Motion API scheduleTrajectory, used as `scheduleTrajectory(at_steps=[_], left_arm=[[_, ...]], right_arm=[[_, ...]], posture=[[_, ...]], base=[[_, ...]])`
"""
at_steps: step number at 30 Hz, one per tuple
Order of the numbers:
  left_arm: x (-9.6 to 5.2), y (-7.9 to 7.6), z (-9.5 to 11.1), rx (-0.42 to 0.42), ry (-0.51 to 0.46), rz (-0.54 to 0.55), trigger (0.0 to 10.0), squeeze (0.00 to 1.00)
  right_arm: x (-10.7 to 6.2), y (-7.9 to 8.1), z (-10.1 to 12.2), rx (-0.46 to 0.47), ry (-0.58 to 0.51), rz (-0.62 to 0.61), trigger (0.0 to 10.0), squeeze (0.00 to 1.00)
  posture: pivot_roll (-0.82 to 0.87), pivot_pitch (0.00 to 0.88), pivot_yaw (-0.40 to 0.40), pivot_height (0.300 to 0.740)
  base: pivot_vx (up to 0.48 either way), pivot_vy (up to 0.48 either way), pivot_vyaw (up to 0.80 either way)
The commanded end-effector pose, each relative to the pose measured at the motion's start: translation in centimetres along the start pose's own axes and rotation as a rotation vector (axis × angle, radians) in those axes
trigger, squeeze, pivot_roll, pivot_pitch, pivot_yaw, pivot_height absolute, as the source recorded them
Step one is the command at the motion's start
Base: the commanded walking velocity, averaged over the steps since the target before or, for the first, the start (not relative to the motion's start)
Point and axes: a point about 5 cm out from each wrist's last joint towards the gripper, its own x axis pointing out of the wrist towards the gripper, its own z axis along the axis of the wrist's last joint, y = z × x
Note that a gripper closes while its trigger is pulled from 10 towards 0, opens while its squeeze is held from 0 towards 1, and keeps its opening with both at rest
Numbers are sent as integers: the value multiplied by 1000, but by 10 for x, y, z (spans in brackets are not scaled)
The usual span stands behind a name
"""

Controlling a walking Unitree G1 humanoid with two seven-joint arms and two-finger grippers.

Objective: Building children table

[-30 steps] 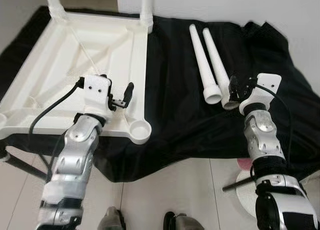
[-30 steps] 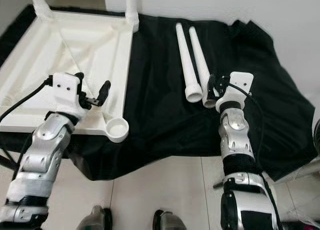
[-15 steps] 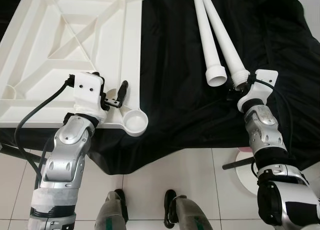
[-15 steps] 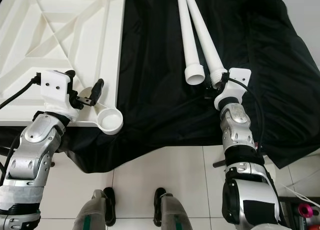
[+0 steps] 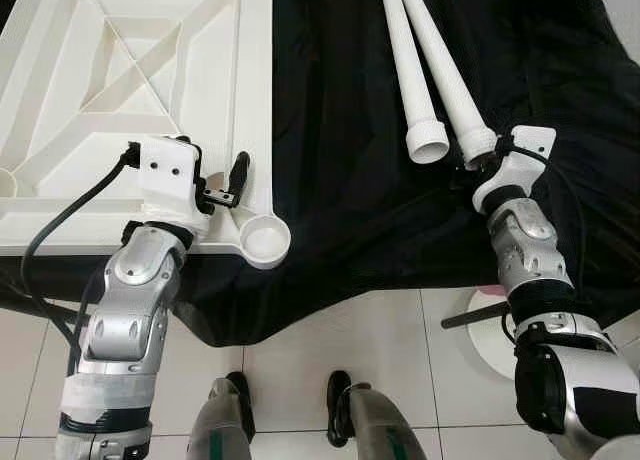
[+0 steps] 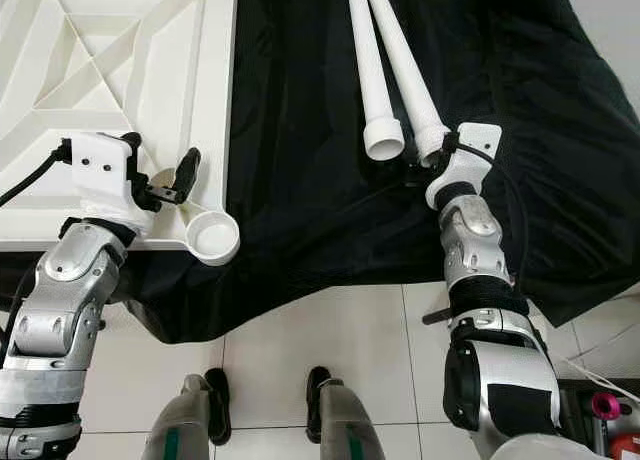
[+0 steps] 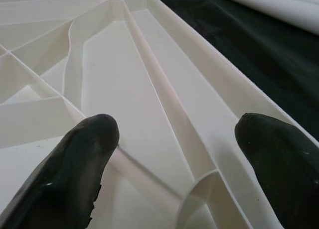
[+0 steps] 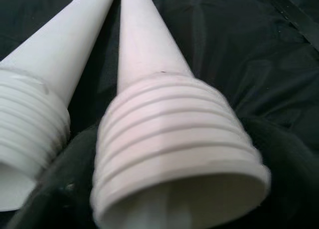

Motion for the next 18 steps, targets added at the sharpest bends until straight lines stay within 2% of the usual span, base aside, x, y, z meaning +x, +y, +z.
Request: scheduleTrajectory(at_steps=[1,2,11,13,14,15,17,18], left_arm=[[-1,-5,-20,-27,95,-10,10000,0],[0,-5,-19,-28,91,-8,10000,0],[9,-3,-15,-22,68,2,10000,0],[13,-2,-14,-24,56,6,10000,0],[15,-1,-13,-24,51,9,10000,0],[18,0,-12,-25,46,13,10000,0],[23,2,-9,-21,28,18,10000,0],[23,2,-9,-21,28,18,10000,0]], right_arm=[[-3,2,-11,15,44,35,2588,0],[-3,4,-11,16,40,52,0,0],[-4,6,-12,22,28,92,0,0],[-3,8,-7,3,-8,100,0,0],[-3,9,-3,-2,-43,101,7882,0],[-2,11,3,-4,-86,108,10000,0],[-3,17,18,2,-183,119,10000,0],[-3,17,18,2,-183,119,10000,0]], posture=[[36,347,-72,740],[36,342,-72,740],[29,285,-75,740],[26,265,-72,740],[22,245,-69,740],[20,235,-67,740],[18,216,-64,740],[18,216,-64,740]], base=[[0,0,0],[0,0,0],[0,0,0],[0,0,0],[0,0,0],[0,0,0],[0,0,0],[0,0,0]])
